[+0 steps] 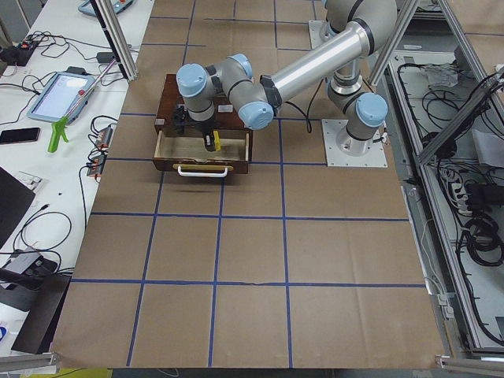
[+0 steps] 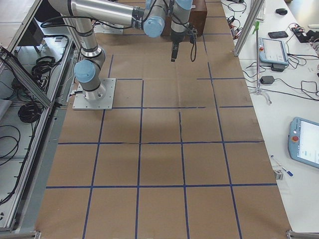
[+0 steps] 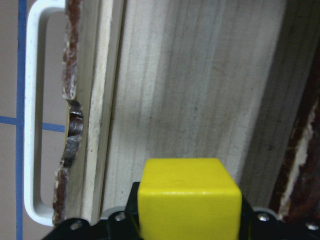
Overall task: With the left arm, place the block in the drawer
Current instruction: 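Lower the cube into the drawer and open the left gripper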
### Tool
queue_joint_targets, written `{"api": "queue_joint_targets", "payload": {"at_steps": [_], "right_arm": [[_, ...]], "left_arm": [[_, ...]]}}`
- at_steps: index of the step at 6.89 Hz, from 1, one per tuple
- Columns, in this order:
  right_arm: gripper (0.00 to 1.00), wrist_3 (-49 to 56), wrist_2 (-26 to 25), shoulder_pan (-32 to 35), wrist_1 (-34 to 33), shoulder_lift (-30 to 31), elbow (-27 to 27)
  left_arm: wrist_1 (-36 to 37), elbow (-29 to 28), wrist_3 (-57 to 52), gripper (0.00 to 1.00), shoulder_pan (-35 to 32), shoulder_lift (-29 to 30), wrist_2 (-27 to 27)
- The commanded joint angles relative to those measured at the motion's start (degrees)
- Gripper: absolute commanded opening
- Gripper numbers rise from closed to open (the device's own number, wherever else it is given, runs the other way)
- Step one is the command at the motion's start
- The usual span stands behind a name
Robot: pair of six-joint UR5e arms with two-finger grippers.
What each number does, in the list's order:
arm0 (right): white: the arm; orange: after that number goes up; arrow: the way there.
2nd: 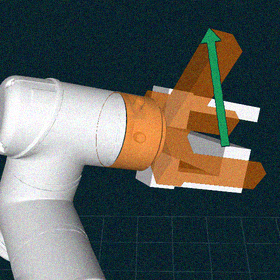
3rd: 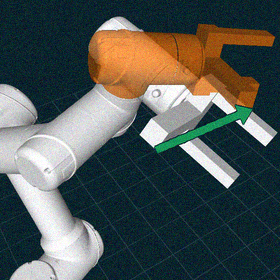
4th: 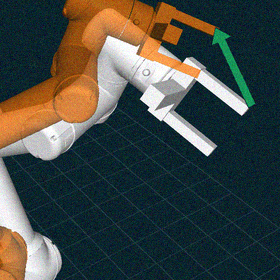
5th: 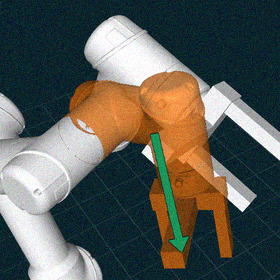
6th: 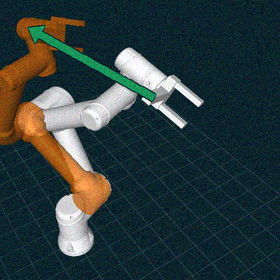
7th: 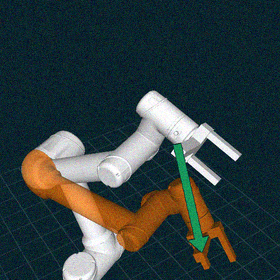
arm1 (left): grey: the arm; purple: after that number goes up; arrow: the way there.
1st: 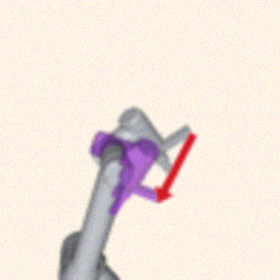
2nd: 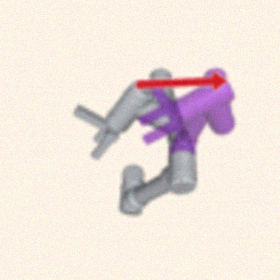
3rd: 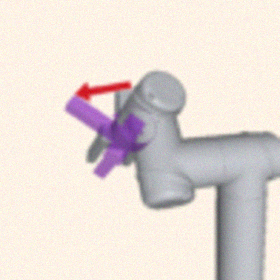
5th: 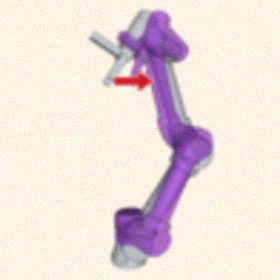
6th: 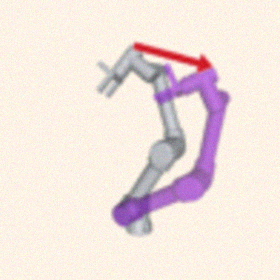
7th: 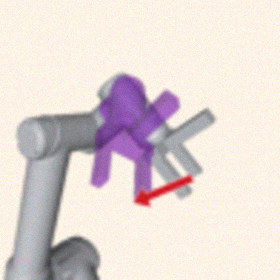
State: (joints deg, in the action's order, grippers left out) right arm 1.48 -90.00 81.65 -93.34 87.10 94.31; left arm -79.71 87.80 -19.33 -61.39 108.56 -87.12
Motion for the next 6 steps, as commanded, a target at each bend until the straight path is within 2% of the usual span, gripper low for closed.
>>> {"api": "queue_joint_targets", "payload": {"at_steps": [1,2,3,4,6], "right_arm": [[1.0,-0.1,0.0,0.0,0.0,0.1,-0.1],[1.0,0.0,0.0,0.0,0.0,0.1,0.0],[1.0,0.0,0.0,0.0,0.0,0.1,-0.1],[1.0,-0.1,0.0,0.0,0.0,0.1,0.0],[1.0,-0.1,0.0,0.0,0.0,0.1,0.0]], "left_arm": [[0.0,0.0,0.0,0.34,0.0,0.8,-0.9],[0.2,-0.1,0.3,0.65,0.0,0.8,-1.1],[0.3,-0.1,0.5,0.85,0.0,0.8,-1.1],[0.3,-0.3,0.5,0.96,0.0,0.3,-1.1],[-0.4,-2.3,0.5,0.98,0.0,-1.3,-1.5]]}}
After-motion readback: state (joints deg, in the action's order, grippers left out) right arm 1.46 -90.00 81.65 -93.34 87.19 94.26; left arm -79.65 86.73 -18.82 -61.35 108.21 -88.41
